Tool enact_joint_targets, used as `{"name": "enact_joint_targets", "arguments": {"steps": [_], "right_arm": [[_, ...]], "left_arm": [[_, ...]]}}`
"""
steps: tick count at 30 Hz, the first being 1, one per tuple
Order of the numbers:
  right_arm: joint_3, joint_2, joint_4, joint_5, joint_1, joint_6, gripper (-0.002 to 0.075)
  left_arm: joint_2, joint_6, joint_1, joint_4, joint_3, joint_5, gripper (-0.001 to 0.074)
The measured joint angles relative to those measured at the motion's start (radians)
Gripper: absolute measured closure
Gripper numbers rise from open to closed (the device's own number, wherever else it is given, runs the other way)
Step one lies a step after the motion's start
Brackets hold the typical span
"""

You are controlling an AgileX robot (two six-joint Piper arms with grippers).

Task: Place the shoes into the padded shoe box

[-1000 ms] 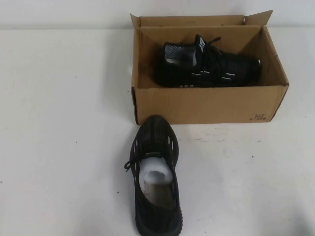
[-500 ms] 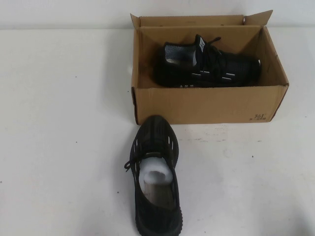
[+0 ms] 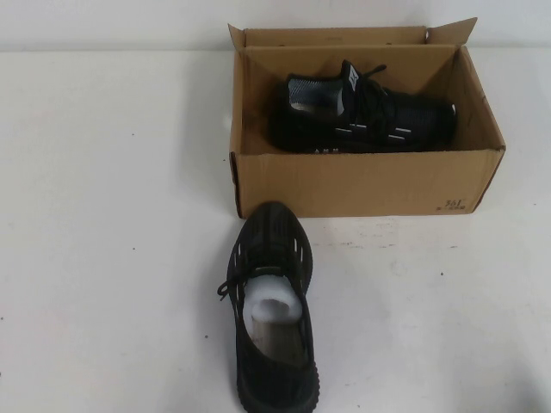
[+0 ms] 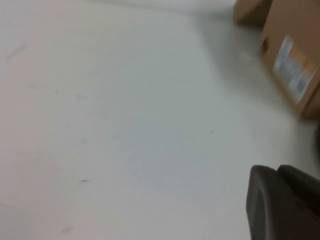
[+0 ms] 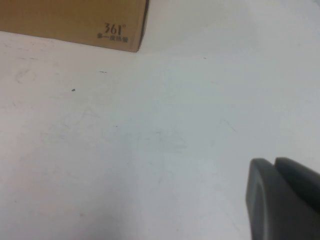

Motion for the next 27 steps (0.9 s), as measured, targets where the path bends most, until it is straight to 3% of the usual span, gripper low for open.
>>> {"name": "enact_joint_targets", "arguments": {"steps": [6, 13, 18, 21, 27], "right_arm": [[0.0, 0.0, 0.0, 0.0, 0.0, 0.0, 0.0734], [0.0, 0.0, 0.0, 0.0, 0.0, 0.0, 0.0734], [0.0, 0.0, 0.0, 0.0, 0.0, 0.0, 0.0734], [0.0, 0.0, 0.0, 0.0, 0.0, 0.0, 0.0734], [0.0, 0.0, 0.0, 0.0, 0.0, 0.0, 0.0734]], "left_arm": [[0.0, -0.085, 0.0, -0.271, 0.0, -0.14, 0.0739], [0.0, -0.091, 0.0, -0.328, -0.017, -0.17, 0.0739], [0.09, -0.087, 0.0, -0.241, -0.257, 0.066, 0.0739], [0.253, -0.072, 0.0, -0.146, -0.452, 0.282, 0.0739], [0.636, 0.213, 0.0, -0.097, -0.809, 0.708, 0.0739]]}}
